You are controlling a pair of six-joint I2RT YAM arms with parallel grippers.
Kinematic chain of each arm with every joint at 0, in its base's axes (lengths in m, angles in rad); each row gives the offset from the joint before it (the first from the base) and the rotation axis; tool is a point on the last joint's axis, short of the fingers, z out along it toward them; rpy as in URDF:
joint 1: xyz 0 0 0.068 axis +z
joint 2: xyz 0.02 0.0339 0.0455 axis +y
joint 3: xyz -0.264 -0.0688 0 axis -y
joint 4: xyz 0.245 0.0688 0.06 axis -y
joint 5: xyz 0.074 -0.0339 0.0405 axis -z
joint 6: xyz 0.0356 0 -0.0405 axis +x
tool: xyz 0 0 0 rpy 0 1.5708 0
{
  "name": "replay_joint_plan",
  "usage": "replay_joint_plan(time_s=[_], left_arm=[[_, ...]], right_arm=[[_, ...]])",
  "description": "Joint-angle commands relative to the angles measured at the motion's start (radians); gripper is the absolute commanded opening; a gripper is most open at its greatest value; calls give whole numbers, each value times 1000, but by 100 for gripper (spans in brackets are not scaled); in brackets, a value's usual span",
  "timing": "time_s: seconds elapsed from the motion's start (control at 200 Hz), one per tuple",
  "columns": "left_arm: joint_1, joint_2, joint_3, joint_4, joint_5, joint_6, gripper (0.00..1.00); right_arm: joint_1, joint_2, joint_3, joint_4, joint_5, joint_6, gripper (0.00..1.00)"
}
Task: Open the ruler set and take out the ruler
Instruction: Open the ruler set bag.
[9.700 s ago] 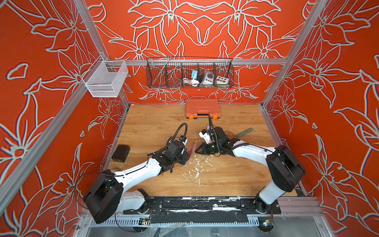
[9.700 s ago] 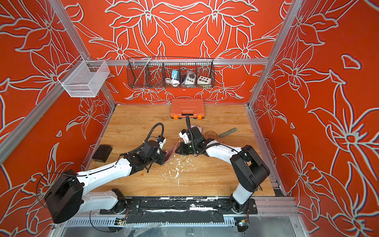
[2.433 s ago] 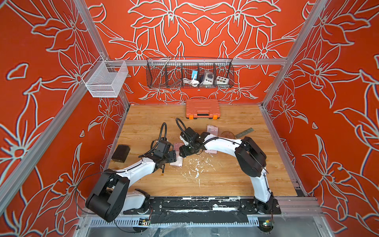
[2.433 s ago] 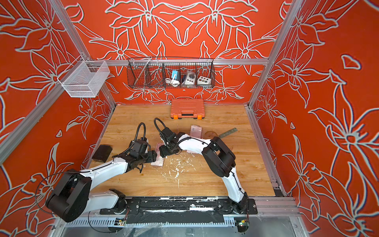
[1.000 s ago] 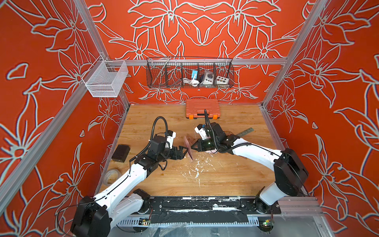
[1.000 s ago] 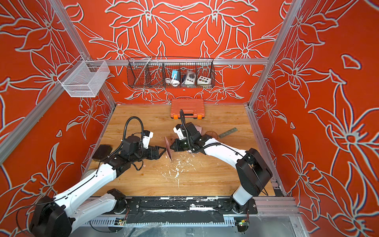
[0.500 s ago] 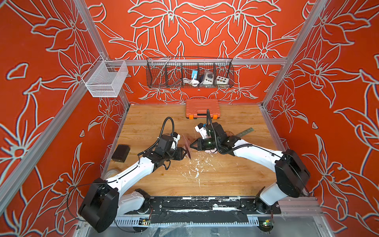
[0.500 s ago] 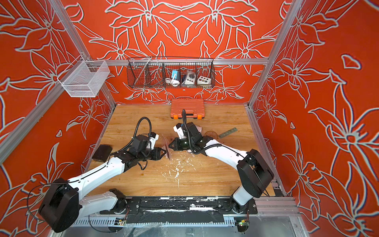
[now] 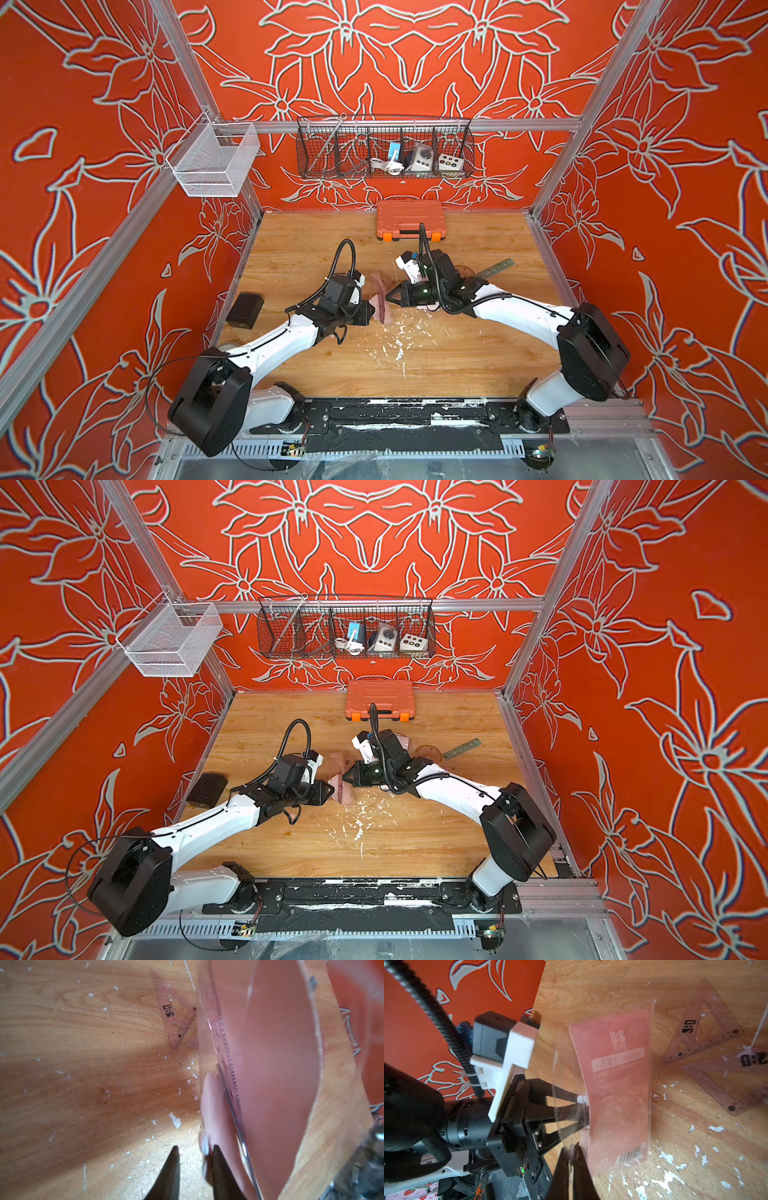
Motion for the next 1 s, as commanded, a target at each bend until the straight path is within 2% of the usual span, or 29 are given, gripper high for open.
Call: replay_joint_plan(time_s=[0.0,0.415,0.495,0.731,0.941,0.996], left_arm=[[-1,42,8,24,0,2,30],[-8,154,34,117,30,-7,30],[-8,158,29,149,51,-4,38],[-14,152,10,224,88,-14,33],[-21,175,11,270,134,-10,36],[-31,193,25,255,129,-4,27]], right_arm=[[-4,19,-17,63,-21,11,0],[-7,33,-30,93,-19,18,0],[-10,35,-37,106,-21,24,0],[-29,40,-43,125,-32,35,0],[-35,44,-55,162,-51,53,0],[-35,45,-57,168,-52,56,0]])
